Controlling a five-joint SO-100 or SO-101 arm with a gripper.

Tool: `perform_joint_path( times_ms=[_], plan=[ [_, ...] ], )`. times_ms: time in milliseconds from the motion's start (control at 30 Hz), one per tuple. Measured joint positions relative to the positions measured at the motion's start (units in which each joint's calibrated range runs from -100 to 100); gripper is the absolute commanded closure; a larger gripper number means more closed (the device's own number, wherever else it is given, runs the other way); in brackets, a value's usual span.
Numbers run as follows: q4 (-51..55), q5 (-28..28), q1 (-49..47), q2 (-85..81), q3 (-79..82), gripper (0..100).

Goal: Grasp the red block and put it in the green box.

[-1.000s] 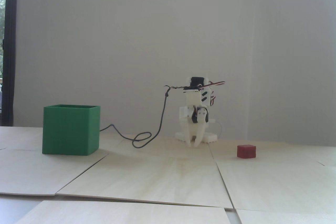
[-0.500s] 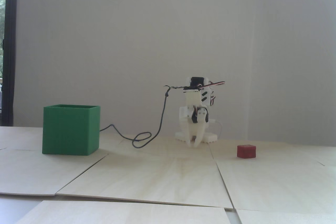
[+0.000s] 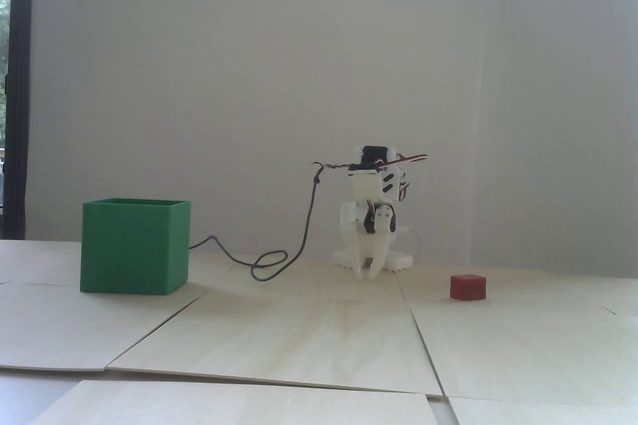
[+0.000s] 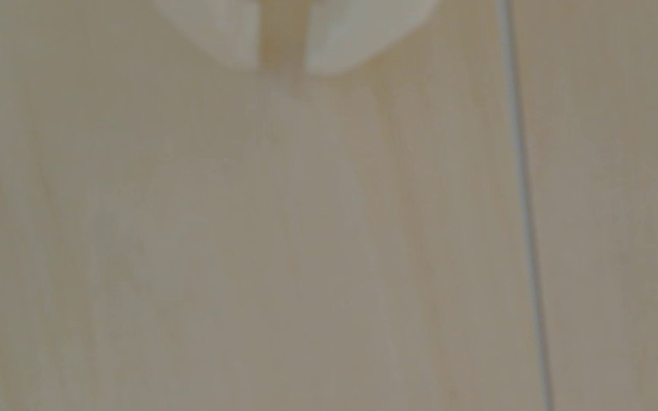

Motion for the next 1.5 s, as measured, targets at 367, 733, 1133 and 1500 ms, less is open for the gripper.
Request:
perform_joint_path(
  times_ms=[367,733,1133,1500],
  plan=[
    [-0.7,0.0,0.0,0.2,0.0,98],
    [-13.1,-0.1,0.1,27.4,-25.4,98],
    [-6.4,-0.3,0.2,67.0,-70.2,93],
    [-5.1,4.7,-5.0,74.6,-75.7,92]
  ],
)
